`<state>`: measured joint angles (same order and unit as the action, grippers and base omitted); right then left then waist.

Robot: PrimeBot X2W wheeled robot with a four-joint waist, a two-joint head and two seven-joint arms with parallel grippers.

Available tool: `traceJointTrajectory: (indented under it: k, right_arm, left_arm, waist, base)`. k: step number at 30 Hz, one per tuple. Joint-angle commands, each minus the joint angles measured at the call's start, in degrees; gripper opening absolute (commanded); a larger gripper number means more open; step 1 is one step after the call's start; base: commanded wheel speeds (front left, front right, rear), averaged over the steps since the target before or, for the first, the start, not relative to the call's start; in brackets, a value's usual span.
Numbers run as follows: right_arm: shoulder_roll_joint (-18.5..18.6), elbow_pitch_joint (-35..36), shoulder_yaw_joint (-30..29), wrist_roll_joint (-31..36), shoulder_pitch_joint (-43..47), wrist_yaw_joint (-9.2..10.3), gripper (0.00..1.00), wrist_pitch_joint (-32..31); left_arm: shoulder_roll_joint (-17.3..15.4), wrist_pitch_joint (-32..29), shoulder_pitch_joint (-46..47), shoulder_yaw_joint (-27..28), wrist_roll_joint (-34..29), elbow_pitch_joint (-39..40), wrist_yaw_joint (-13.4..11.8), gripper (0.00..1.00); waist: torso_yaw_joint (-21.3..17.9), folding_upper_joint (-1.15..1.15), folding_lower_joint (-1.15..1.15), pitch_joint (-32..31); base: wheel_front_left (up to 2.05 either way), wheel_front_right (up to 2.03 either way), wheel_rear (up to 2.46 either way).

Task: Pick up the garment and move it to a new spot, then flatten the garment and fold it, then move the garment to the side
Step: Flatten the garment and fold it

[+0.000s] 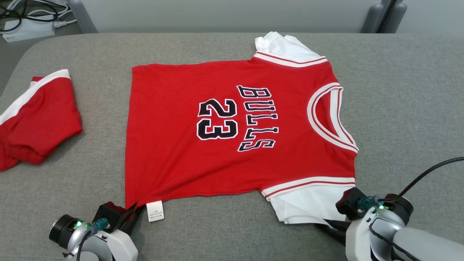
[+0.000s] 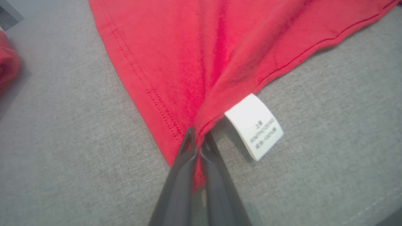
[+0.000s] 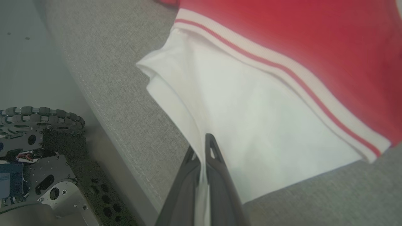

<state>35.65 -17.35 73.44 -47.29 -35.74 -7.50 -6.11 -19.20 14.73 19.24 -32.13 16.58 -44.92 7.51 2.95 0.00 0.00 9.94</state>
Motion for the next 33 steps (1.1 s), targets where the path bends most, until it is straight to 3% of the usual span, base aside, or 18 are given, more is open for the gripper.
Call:
traceJointTrajectory:
  k: [1,8,9,10,11,12,13,14,24,33]
  right_arm:
    - [1.94,1.30,-0.09,0.42,1.54,0.01,0.00,-0.06]
    - [3.35,5.01,-0.09,-1.23,3.36,0.01,0.00,-4.76]
    - [3.49,5.25,-0.09,-1.70,3.49,0.01,0.21,-5.35]
    - [3.57,5.40,-0.09,-2.09,3.47,0.01,0.92,-5.45]
    - [3.54,5.59,-0.09,-2.56,3.50,0.01,1.00,-5.22]
    - [3.52,5.67,-0.09,-3.02,3.54,0.01,1.00,-5.10]
    - [3.53,5.72,-0.09,-3.14,3.42,0.01,1.00,-4.67]
    - [3.56,5.74,-0.09,-3.30,3.28,0.01,1.00,-4.00]
    - [3.53,0.48,-1.24,-6.21,2.68,0.01,1.00,6.20]
    - [-0.61,-9.47,-8.41,-4.47,4.37,0.01,1.00,17.40]
  left_arm:
    - [-1.73,0.27,1.95,2.12,0.14,0.82,-0.02,0.00]
    - [-2.39,0.27,1.64,0.91,-0.10,0.06,-0.02,0.00]
    - [-2.48,0.27,1.61,0.65,-0.04,-0.11,-0.02,0.00]
    - [-2.56,0.27,1.60,0.31,0.09,-0.43,-0.02,0.00]
    - [-2.59,0.27,1.63,-0.07,0.31,-0.76,-0.02,0.00]
    - [-2.67,0.27,1.62,-0.35,0.51,-1.07,-0.02,0.32]
    - [-2.80,0.27,1.55,-0.53,0.66,-1.39,-0.02,0.77]
    - [-2.91,0.27,1.46,-0.62,0.79,-1.80,-0.02,1.00]
    - [-2.21,0.27,-1.17,2.72,2.97,0.26,-1.36,1.00]
    - [-1.01,0.27,-5.16,7.37,3.55,7.09,-3.97,1.00]
  waist:
    - [-0.10,0.00,0.00,-0.03]
    - [-0.36,0.00,0.00,-0.84]
    - [-0.39,0.00,0.00,-0.95]
    - [-0.41,0.00,0.00,-1.08]
    - [-0.42,0.00,0.00,-1.24]
    - [-0.43,0.00,0.00,-1.41]
    - [-0.46,0.00,0.00,-1.70]
    - [-0.49,0.00,0.00,-1.94]
    - [-0.81,0.00,0.00,-5.52]
    - [-1.97,0.00,0.00,-8.01]
  base:
    - [0.00,0.00,0.00]
    - [0.00,0.00,0.00]
    - [0.00,0.00,0.00]
    - [0.00,0.00,0.00]
    - [0.00,0.00,0.00]
    - [0.00,0.00,0.00]
    - [0.00,0.00,0.00]
    - [0.00,0.00,0.00]
    - [0.00,0.00,0.00]
    - [0.00,0.00,0.00]
